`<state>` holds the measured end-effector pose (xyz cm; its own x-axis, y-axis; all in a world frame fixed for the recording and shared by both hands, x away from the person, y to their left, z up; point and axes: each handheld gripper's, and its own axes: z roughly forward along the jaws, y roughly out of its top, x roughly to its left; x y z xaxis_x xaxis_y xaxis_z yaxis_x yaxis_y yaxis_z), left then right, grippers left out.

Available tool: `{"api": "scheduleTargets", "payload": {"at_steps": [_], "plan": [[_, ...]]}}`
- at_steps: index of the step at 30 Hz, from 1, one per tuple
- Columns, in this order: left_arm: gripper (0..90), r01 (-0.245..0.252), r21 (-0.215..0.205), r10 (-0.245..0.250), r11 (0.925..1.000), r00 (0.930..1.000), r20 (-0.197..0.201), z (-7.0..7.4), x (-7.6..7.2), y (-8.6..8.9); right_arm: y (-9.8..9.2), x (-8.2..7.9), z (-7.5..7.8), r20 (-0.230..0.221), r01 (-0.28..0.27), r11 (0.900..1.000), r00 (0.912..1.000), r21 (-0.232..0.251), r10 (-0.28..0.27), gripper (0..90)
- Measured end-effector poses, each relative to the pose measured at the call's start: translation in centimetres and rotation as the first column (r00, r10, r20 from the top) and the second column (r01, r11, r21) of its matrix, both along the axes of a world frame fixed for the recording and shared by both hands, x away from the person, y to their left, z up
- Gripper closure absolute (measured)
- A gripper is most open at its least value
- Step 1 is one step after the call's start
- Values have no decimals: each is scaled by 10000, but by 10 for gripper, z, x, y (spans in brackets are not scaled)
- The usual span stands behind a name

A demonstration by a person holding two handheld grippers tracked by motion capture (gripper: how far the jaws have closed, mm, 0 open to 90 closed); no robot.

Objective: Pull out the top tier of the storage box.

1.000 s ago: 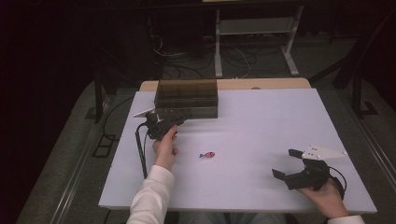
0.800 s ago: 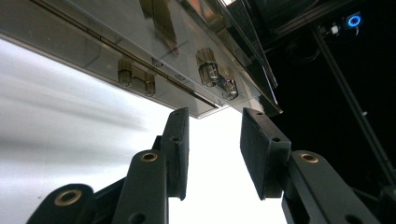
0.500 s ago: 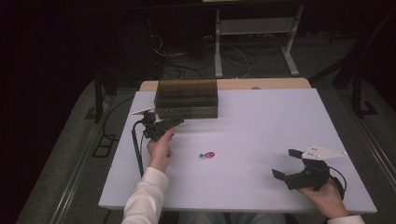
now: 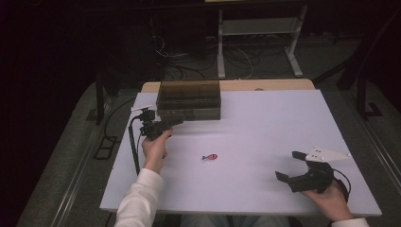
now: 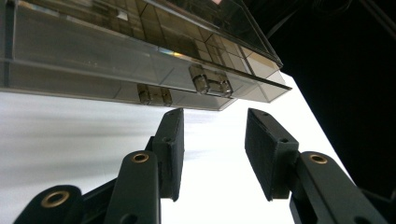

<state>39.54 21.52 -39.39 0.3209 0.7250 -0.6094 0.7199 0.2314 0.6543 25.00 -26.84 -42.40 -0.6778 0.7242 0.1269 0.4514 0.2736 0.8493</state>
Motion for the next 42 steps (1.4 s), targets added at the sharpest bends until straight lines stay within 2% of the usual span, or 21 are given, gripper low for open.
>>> {"api": "scheduleTargets", "payload": {"at_steps": [5,17,25,31,39,42], "plan": [[551,271,429,-279,9987,9994,192,11,1,-2,-1,0,0,-15,58,9999,10000,92,-58,0],[524,605,847,-651,9946,9965,527,31,5,0,-2,0,0,3,182,9993,9998,322,-182,0],[505,777,1444,-890,9865,9934,730,45,9,-1,-2,0,0,6,179,9994,9998,308,-179,0],[480,916,1546,-1064,9837,9902,903,55,13,-1,-2,1,0,-6,165,9996,9999,242,-165,0],[466,1089,1943,-1326,9749,9847,1132,65,18,0,-2,1,0,22,193,9995,9998,245,-193,0],[459,1243,2305,-1552,9651,9804,1211,69,20,0,-2,0,1,28,184,9995,9998,238,-185,0]]}}
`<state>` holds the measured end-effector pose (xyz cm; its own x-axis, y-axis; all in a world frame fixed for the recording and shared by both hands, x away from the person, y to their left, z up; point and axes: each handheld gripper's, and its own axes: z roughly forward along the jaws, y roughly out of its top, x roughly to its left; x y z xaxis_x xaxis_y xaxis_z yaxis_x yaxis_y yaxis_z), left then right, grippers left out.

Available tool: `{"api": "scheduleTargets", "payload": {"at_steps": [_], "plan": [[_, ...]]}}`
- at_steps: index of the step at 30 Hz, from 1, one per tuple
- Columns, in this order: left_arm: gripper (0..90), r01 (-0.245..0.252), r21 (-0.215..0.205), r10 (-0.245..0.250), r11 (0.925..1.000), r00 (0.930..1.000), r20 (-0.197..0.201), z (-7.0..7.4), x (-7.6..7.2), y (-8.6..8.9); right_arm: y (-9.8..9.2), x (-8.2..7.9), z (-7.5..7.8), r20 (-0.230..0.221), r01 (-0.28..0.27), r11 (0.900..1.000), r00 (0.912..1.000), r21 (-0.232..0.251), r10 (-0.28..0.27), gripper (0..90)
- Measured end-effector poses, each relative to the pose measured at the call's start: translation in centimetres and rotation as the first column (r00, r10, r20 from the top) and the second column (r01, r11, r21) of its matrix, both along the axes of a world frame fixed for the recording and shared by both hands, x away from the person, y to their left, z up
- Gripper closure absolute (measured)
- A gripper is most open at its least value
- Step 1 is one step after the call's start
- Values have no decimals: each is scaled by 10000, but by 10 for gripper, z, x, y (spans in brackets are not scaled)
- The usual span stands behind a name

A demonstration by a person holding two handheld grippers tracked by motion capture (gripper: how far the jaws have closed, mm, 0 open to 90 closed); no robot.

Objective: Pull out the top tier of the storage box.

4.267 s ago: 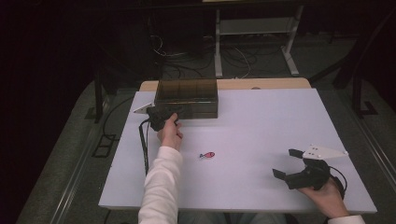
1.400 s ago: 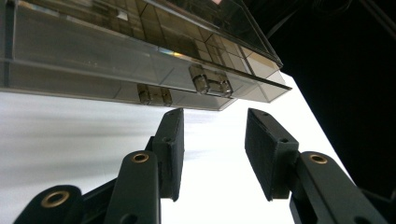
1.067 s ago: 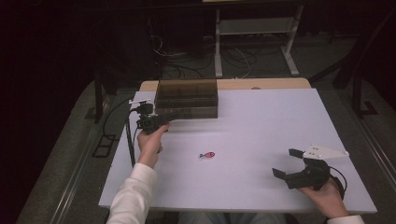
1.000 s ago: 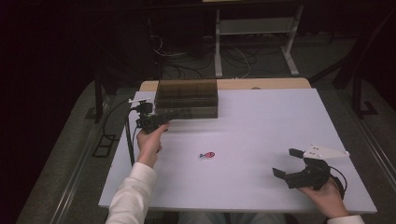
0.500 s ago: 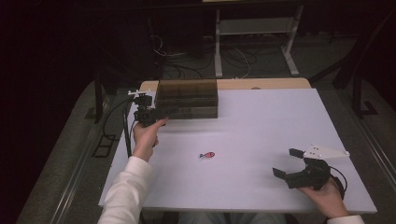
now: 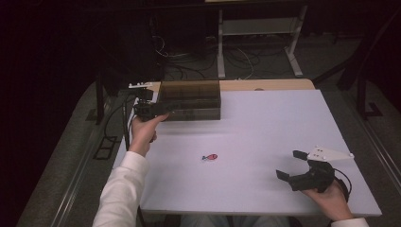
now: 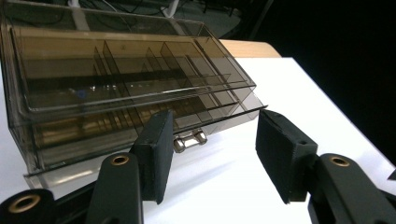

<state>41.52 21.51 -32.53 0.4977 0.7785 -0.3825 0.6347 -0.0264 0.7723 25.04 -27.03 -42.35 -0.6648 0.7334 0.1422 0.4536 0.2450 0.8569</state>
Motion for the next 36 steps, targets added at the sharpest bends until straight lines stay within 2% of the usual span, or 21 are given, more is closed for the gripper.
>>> {"api": "scheduleTargets", "payload": {"at_steps": [2,6,10,15,19,25,29,32,36], "plan": [[460,102,219,-104,9997,9999,95,2,1,0,0,0,0,1,-15,10000,10000,-10,15,0],[460,205,259,-209,9995,9997,134,5,4,1,0,0,0,-5,-23,10000,10000,-37,23,0],[462,396,712,-411,9967,9990,193,8,7,0,0,0,0,16,-30,10000,10000,-24,30,0],[461,767,1403,-807,9871,9965,232,14,12,-3,1,0,0,-2,-39,10000,10000,-53,39,0],[460,951,1683,-1013,9811,9944,287,17,16,-4,1,0,0,-2,-32,10000,10000,-51,32,0],[436,1153,1626,-1206,9799,9924,229,23,21,-4,0,0,0,12,-41,10000,10000,-59,42,0],[371,1131,1521,-1159,9819,9932,102,25,25,-5,0,0,0,11,-29,9999,10000,-101,29,0],[336,1253,1603,-1249,9791,9921,-127,27,30,-5,0,0,0,88,-48,9999,9999,-93,49,0],[265,1577,1670,-1597,9733,9872,-14,28,33,-6,1,-1,0,85,-81,9999,9999,-116,82,0]]}}
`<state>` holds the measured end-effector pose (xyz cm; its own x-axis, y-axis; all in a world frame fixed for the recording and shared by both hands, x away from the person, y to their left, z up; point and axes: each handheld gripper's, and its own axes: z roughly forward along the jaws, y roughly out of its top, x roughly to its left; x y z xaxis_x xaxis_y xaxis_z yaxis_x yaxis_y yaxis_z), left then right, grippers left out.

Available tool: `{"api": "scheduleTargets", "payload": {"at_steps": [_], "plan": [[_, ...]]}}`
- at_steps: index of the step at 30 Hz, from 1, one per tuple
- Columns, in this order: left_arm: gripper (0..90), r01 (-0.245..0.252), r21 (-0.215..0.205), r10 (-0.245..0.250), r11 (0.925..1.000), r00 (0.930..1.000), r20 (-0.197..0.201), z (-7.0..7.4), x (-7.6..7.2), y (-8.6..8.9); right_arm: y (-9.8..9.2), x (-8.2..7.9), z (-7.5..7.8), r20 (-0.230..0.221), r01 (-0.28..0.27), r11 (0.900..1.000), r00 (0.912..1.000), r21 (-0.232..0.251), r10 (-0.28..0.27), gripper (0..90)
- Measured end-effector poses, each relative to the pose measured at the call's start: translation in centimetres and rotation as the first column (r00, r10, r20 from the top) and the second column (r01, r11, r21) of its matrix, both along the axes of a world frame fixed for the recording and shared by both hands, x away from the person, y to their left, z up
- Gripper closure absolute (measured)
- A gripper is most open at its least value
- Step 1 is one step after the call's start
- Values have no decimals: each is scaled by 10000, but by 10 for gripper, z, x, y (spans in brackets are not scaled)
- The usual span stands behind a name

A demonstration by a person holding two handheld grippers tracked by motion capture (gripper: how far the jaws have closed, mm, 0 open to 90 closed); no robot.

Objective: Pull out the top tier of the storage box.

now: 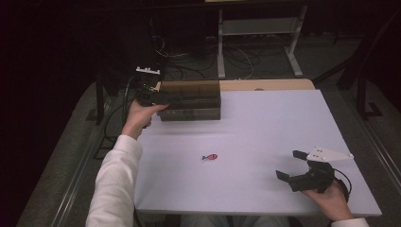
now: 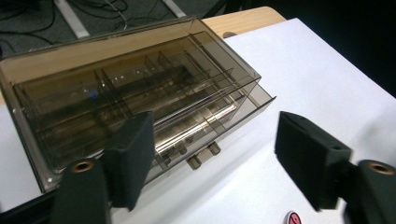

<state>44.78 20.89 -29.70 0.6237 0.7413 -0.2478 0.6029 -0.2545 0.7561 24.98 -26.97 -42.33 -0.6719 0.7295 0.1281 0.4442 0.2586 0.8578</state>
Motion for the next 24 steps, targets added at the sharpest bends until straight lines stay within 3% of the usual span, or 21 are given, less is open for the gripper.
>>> {"api": "scheduleTargets", "payload": {"at_steps": [4,7,13,18,24], "plan": [[228,149,63,-151,9999,9996,230,0,3,-1,0,0,0,-29,16,10000,10000,13,-16,0],[188,223,374,-238,9991,9989,401,-1,5,-3,0,0,0,-9,6,10000,10000,-3,-6,0],[141,639,377,-664,9972,9955,678,-1,8,-5,0,0,0,-21,-11,10000,10000,0,11,0],[137,1073,1074,-1168,9884,9893,871,0,10,-8,1,1,-1,-50,-36,10000,10000,-23,36,0],[138,1383,1495,-1536,9790,9835,957,-2,13,-6,1,1,-1,-42,-31,10000,10000,-25,31,0]]}}
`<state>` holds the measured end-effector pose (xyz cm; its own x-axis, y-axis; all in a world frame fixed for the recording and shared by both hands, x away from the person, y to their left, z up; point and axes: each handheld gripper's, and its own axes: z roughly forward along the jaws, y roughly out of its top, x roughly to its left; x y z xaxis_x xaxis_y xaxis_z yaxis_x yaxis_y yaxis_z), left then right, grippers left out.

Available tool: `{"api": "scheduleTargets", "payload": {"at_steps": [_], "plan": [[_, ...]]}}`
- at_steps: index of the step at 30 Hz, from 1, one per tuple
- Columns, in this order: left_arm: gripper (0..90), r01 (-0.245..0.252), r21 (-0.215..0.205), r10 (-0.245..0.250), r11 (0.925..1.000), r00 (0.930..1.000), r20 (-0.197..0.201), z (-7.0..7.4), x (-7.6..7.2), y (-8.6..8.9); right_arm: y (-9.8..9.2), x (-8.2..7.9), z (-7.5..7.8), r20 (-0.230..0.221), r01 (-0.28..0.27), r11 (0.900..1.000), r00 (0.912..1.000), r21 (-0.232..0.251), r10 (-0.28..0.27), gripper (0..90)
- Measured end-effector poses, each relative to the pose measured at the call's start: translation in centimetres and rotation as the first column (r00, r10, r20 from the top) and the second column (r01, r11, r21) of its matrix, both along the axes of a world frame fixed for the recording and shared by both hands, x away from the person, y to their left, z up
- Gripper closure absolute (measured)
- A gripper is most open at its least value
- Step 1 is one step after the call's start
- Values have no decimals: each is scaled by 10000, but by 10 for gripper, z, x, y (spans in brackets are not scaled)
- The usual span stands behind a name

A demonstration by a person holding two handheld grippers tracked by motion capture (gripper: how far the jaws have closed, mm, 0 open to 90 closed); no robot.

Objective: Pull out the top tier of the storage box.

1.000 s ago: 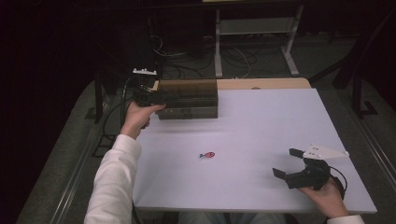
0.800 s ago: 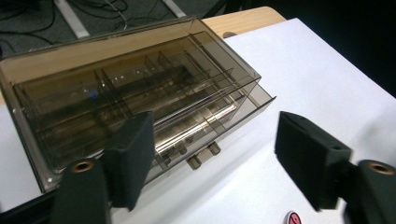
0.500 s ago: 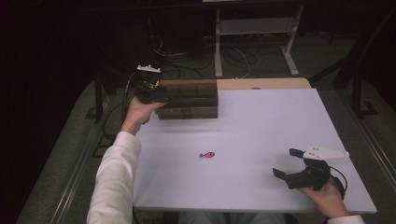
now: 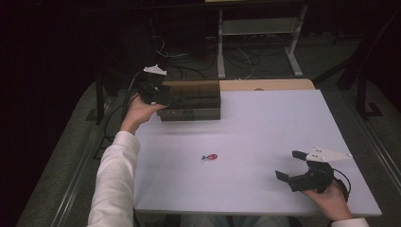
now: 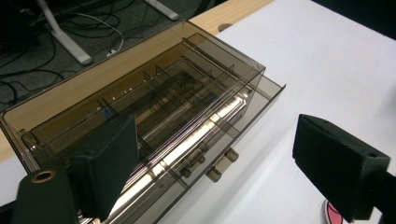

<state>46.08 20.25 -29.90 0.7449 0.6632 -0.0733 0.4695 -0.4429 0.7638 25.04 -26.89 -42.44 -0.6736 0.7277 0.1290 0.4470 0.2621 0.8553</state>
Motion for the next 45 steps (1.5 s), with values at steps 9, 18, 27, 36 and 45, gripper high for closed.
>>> {"api": "scheduleTargets", "payload": {"at_steps": [9,18,27,36,45], "plan": [[138,776,849,-785,9934,9969,77,-1,6,-3,-1,0,0,-11,6,10000,10000,15,-6,0],[139,1251,1519,-1278,9804,9918,77,-7,12,-9,-2,0,0,-25,-2,10000,10000,20,2,0],[196,1680,1991,-1759,9655,9841,229,-14,14,-16,-1,0,-1,-23,-53,10000,10000,-15,53,0],[323,2321,2678,-2484,9351,9682,283,-20,9,-26,0,0,-1,-26,-65,10000,10000,-33,65,0],[450,2523,2964,-2683,9211,9632,140,-29,10,-32,0,0,-1,-35,-75,10000,10000,-61,75,0]]}}
